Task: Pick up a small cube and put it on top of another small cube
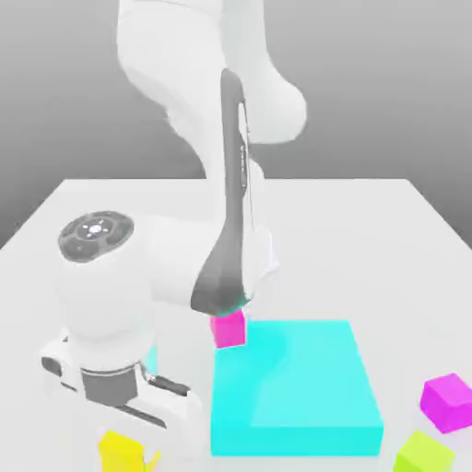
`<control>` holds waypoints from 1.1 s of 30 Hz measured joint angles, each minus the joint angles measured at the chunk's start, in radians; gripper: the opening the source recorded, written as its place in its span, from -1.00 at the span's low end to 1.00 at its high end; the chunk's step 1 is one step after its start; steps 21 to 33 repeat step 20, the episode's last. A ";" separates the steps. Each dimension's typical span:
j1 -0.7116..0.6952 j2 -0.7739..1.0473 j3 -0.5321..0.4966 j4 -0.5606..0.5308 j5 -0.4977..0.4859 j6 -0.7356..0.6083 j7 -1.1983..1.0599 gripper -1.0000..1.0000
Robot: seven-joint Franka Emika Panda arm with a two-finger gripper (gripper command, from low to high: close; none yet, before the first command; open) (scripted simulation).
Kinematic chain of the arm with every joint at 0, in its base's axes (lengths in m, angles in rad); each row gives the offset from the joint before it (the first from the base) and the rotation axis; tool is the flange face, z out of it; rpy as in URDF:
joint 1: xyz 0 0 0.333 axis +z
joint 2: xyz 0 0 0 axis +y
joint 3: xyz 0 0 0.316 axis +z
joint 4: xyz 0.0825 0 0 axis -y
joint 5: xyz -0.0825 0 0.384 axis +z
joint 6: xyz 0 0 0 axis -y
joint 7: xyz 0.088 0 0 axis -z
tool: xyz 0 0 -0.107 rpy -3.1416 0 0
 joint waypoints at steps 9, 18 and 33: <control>0.220 -0.099 0.217 -0.043 -0.087 -0.061 -0.086 -1.00; 0.455 -0.015 0.356 -0.035 -0.256 0.005 -0.097 1.00; 0.455 -0.015 0.356 -0.035 -0.256 0.005 -0.097 1.00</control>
